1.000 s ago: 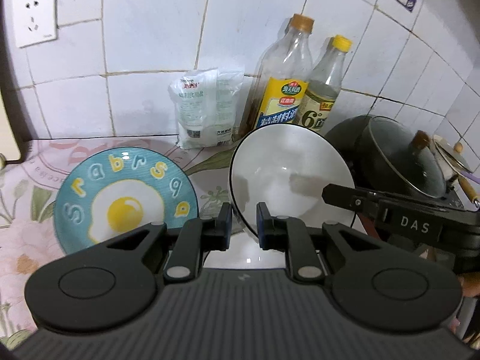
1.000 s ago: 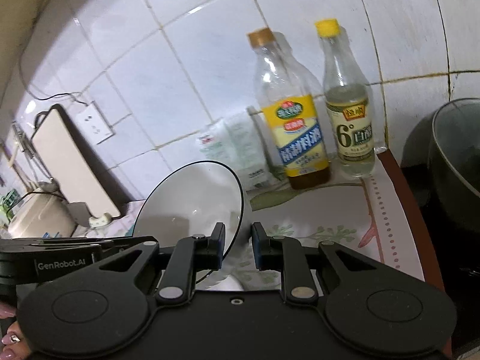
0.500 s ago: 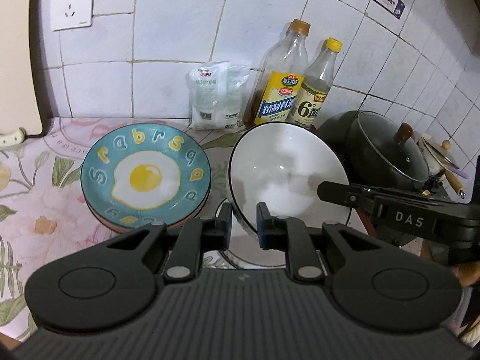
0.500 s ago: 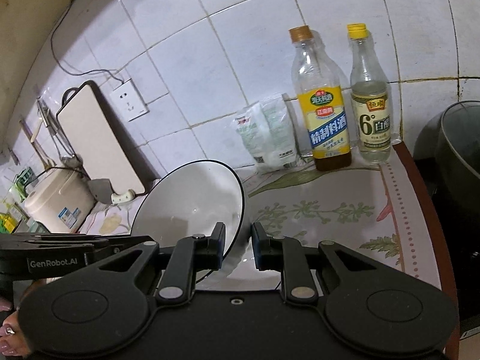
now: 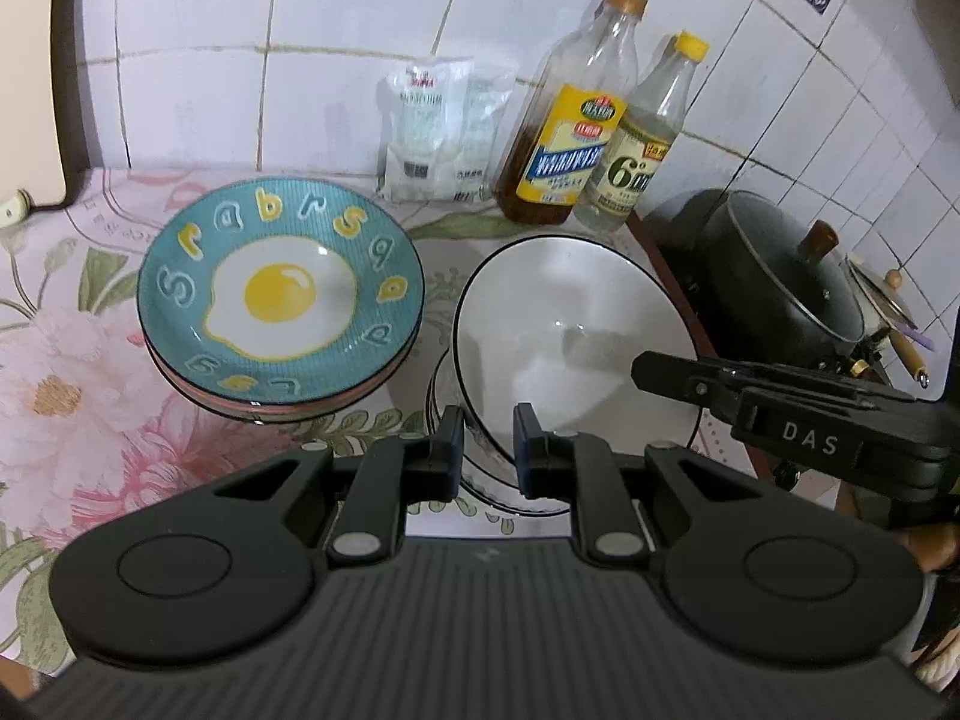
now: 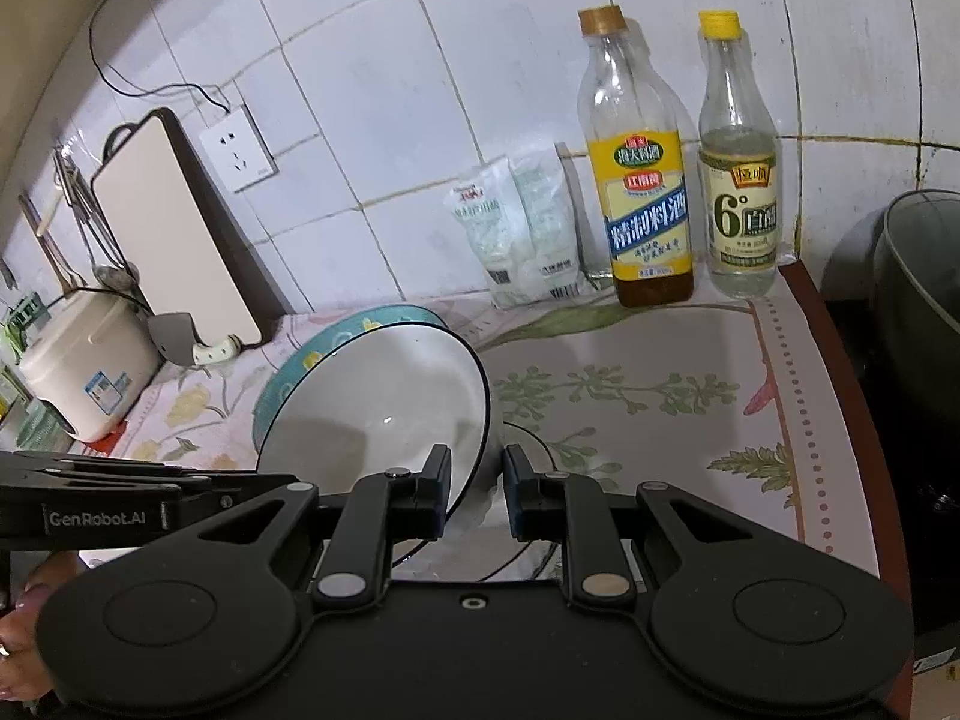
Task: Organize plates and bowls
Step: 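Carry the third white bowl over the bowl stack and lower it, then open the left gripper to release the third white bowl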
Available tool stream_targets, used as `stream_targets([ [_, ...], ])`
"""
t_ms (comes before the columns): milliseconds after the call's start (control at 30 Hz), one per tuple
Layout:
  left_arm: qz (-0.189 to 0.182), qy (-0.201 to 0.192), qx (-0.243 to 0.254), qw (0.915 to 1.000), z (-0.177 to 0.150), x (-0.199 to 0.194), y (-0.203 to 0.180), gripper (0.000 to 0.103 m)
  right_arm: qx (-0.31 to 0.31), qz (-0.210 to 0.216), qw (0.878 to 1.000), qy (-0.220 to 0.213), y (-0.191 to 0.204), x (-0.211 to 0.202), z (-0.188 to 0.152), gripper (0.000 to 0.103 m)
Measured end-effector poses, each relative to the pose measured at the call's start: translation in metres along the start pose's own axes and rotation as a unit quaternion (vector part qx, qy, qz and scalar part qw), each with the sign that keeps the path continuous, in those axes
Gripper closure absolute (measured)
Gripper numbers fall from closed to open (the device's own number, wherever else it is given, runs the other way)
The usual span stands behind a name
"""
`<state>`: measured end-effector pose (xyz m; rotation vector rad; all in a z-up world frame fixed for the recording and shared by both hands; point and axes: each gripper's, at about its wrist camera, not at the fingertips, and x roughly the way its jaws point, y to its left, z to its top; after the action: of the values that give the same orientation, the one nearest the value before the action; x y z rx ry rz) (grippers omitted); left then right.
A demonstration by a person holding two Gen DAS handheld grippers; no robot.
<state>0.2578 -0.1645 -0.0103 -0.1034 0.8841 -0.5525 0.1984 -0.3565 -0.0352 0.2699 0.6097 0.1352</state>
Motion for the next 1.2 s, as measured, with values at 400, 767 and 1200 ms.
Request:
stream_targets([
  [400,-0.011,0.034,-0.032,0.9989,-0.001,0.031,0.013,0.087,-0.047,-0.039,0.998,0.01,0.005,0.02,-0.007,0.08],
  [767,-0.017,0.011,0.003,0.9998,-0.009,0.02,0.007,0.085,-0.122,-0.097,0.988,0.0,0.021,0.024,-0.017,0.079],
  [1200,-0.041,-0.023,0.019,0.9987,-0.025,-0.042,0.0,0.08,-0.153,-0.059,0.985,-0.053,0.044,-0.047,-0.034,0.061],
])
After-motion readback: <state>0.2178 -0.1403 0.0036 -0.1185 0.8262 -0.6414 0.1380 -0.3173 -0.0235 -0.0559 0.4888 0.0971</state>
